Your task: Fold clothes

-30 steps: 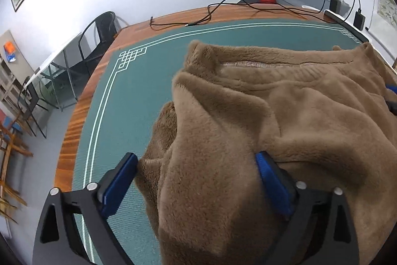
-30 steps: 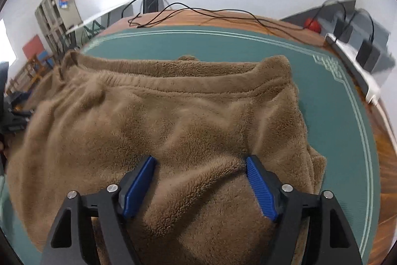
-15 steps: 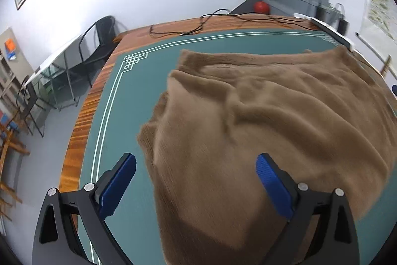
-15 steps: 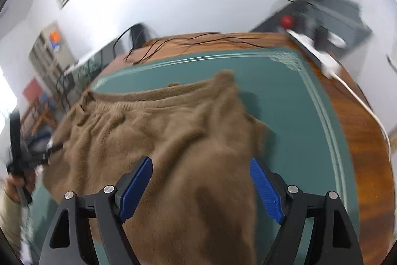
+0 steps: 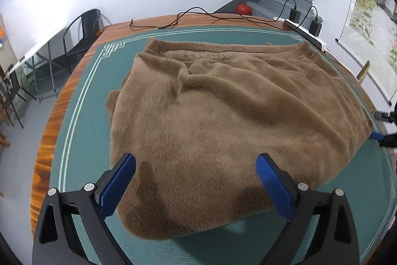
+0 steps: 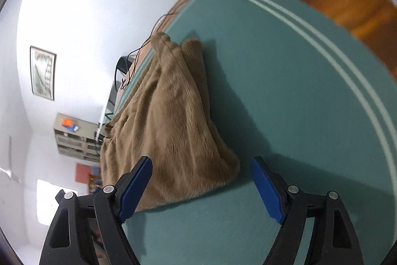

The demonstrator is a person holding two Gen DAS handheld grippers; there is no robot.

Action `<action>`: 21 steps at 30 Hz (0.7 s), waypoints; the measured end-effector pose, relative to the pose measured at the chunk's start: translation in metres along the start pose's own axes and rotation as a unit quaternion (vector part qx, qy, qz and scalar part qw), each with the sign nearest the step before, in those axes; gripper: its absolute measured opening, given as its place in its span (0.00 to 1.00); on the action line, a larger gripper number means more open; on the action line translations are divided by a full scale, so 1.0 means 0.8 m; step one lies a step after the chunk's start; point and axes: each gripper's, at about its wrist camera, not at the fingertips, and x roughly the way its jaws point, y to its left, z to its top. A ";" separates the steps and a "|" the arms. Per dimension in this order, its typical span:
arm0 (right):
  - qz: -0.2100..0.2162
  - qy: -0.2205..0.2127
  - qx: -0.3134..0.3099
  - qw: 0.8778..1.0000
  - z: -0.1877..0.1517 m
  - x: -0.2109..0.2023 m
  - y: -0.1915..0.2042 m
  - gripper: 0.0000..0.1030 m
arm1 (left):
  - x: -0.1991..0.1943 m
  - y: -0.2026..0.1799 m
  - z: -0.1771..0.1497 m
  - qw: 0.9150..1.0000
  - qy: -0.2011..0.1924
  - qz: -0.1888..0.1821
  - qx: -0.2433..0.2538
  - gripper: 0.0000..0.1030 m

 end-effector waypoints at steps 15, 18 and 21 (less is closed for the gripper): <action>-0.006 -0.090 0.048 0.995 0.002 0.053 0.047 0.98 | 0.013 0.021 -0.018 0.999 -0.005 -0.040 -0.033 0.98; -0.003 -0.121 0.051 0.991 -0.001 0.058 0.053 0.99 | 0.013 0.021 -0.017 0.999 -0.003 -0.040 -0.033 0.98; -0.005 -0.136 0.041 0.990 -0.004 0.061 0.059 0.99 | 0.014 0.022 -0.014 0.998 0.000 -0.041 -0.037 0.99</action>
